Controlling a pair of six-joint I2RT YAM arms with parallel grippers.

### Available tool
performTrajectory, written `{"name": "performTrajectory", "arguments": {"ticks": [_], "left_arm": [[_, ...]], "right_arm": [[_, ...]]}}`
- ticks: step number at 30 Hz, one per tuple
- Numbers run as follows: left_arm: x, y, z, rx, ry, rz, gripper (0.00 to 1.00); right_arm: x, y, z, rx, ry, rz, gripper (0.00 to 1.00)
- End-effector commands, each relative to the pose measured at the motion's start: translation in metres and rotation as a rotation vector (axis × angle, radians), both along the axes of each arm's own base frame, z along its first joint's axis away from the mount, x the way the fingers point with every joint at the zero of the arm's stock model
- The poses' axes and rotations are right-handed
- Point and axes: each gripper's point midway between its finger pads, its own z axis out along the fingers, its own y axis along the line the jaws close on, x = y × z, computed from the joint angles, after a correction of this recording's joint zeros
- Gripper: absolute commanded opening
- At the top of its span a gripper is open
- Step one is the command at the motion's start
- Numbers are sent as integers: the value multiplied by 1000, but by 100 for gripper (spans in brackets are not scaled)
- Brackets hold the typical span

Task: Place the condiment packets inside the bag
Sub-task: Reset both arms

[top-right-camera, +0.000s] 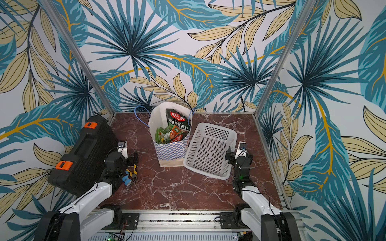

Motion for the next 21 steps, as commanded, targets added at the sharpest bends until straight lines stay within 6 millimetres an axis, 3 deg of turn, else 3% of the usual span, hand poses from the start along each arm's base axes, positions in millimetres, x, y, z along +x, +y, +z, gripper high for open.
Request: {"name": "performTrajectory", "arguments": {"ticks": [1, 11, 21], "left_arm": [[12, 3, 16, 16, -95, 1, 100], [17, -4, 28, -5, -259, -35, 100], [34, -32, 17, -22, -239, -195, 100]], "right_arm": [[0, -4, 15, 10, -146, -17, 99], [16, -8, 0, 18, -132, -55, 99], [24, -3, -11, 6, -105, -28, 99]]}}
